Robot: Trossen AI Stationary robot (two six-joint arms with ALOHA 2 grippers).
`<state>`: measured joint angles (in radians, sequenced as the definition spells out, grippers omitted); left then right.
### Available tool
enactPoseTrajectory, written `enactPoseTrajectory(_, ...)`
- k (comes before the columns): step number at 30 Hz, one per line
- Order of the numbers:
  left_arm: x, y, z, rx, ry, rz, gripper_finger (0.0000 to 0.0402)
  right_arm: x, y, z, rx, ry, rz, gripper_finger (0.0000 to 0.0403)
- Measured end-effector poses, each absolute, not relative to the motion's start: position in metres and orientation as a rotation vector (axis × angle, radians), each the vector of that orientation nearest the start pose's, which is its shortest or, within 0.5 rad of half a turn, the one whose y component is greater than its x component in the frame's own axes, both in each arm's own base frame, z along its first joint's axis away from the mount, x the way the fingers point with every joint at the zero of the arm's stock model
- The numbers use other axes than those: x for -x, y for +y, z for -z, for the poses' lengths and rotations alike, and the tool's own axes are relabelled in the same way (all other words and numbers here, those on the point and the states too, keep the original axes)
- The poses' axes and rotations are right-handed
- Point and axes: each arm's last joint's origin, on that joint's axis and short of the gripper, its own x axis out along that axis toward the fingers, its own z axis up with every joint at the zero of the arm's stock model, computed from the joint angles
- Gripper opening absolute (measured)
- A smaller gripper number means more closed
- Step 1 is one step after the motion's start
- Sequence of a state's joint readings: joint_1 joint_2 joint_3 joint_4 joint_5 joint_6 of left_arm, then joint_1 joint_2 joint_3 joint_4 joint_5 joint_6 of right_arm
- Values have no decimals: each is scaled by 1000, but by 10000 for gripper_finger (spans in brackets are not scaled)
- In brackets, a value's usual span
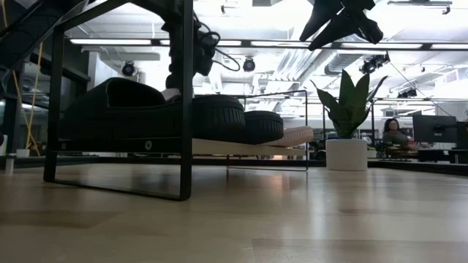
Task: Pick and place slides into the shelf
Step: Put the pink slipper on the shelf
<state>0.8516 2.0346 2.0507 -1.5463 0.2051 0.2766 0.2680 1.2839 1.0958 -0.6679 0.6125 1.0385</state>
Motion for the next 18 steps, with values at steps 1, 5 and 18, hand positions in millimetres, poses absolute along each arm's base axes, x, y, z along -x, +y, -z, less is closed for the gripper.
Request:
enactPoseTrajectory(1,-259,287,-311,562,1354,-316,1,-252,52,-301,-610,521,674,105)
enactPoseTrajectory(5,-262,286,-326,601,1255,-284,2,-252,52,-301,-607,522,673,105)
enactPoseTrajectory(18,-269,282,-355,769,997,-149,1,-252,51,-301,-587,502,696,105)
